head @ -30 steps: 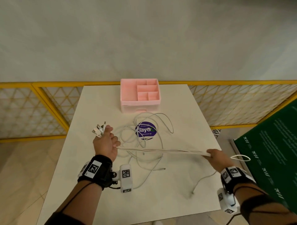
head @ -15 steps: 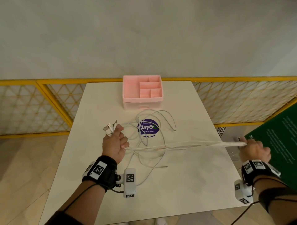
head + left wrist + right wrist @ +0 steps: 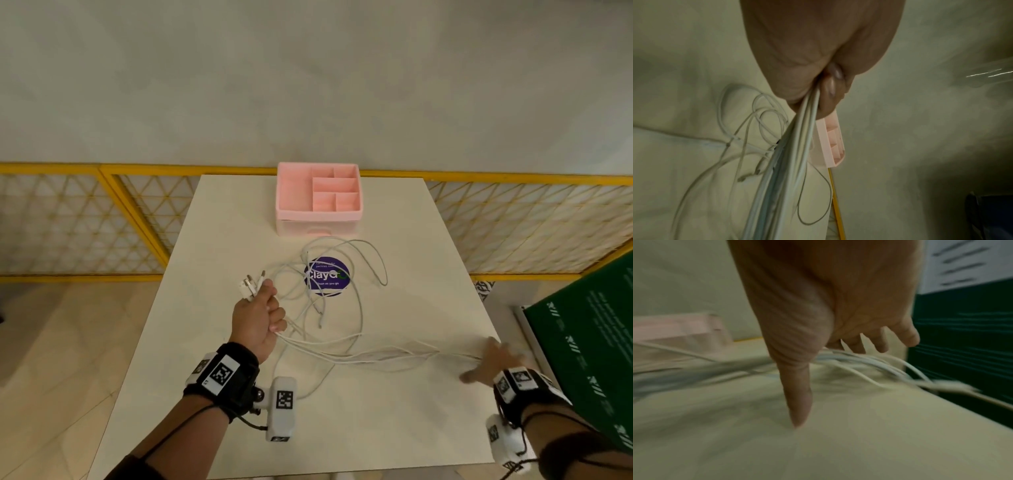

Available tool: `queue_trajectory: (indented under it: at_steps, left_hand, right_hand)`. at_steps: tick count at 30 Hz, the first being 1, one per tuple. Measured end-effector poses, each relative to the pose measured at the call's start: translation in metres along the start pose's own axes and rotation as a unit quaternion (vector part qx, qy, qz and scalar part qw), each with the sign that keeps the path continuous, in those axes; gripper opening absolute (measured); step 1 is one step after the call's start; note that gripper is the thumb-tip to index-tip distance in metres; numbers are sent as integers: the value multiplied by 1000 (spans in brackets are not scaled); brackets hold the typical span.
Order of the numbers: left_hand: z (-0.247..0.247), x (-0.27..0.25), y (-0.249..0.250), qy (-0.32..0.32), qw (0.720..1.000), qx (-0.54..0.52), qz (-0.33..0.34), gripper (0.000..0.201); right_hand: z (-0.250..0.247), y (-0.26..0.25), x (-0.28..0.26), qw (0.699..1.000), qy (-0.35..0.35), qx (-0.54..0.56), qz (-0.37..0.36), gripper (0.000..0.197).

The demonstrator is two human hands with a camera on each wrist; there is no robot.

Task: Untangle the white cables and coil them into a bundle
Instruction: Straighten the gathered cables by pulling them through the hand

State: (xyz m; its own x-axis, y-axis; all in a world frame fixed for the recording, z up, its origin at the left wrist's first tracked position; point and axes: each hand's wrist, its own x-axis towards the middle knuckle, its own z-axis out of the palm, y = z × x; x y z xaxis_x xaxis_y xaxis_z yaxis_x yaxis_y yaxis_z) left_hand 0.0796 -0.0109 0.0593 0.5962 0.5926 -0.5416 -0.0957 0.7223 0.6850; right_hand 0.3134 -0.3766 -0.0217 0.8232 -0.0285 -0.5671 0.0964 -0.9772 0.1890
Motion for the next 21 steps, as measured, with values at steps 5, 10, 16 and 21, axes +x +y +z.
queue_trajectory:
  at_steps: [5,10,16,21]
  left_hand:
    - [-11,1,-20,33,999,2,-41,32]
    - [-9,-6,-29,47,998,0,-34,31]
    - [-31,1,-17,63,994,-81,-39,24]
    - [-44,1,-32,101,994,-42,-24,32]
  right_hand:
    - [-30,-102,-79,940,14,21,-341,114]
    - [-17,-210,-172,836,-87,173,-514,77]
    - [21,-236,-184,841,-35,140,-521,40]
    - [45,-217,-173,840,-27,72,-537,42]
